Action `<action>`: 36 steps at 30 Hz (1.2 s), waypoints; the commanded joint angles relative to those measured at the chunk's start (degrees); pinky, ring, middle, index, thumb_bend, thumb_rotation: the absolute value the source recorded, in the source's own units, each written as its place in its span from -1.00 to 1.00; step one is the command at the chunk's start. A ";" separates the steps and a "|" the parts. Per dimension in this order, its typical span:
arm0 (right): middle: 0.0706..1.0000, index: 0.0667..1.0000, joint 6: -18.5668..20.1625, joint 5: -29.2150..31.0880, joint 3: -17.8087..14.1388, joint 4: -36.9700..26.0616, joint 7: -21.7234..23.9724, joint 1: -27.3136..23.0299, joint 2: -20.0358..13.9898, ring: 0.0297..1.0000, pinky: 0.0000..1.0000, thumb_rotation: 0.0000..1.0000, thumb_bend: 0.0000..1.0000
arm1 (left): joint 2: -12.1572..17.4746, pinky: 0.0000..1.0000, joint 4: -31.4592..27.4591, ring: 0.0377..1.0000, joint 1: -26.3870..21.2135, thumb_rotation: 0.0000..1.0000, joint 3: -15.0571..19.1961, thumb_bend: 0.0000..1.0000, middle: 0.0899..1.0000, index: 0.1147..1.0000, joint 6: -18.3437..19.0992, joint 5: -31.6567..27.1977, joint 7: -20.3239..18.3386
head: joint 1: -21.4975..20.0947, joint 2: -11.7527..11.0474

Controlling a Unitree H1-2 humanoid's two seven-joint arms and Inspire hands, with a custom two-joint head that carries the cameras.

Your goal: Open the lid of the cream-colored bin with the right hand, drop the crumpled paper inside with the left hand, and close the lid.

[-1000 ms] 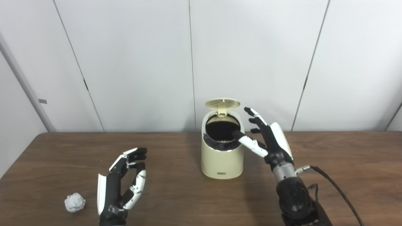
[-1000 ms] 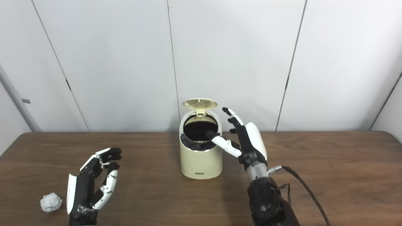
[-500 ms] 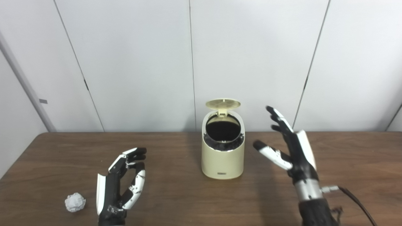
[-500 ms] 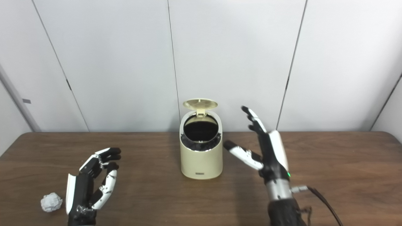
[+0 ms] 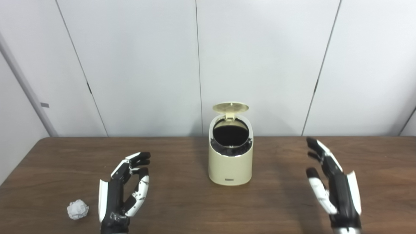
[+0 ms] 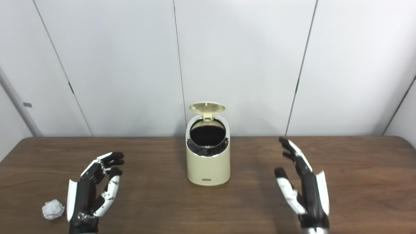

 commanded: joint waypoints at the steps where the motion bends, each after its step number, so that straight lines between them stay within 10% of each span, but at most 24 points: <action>1: 0.64 0.57 -3.30 0.13 0.78 -0.93 -2.18 -0.35 -1.34 0.67 0.55 0.54 -0.50 | 0.88 0.12 -2.07 0.34 -1.06 -0.28 0.12 -0.62 0.38 0.31 -1.04 -0.85 -0.17 | -0.01 0.05; 27: 0.52 0.43 -3.30 -1.72 5.08 1.70 -14.09 -0.05 -5.59 0.56 0.44 0.25 -0.46 | 2.79 0.10 -6.36 0.31 -2.70 -0.12 4.77 -0.51 0.34 0.30 0.12 6.80 3.13 | 4.68 0.03; 36: 0.55 0.46 -3.31 1.64 5.27 4.01 -13.95 -0.41 -8.23 0.57 0.47 0.32 -0.47 | 8.95 0.06 -12.57 0.32 0.43 -0.56 9.72 0.34 0.34 0.25 2.60 8.16 2.39 | 8.16 0.38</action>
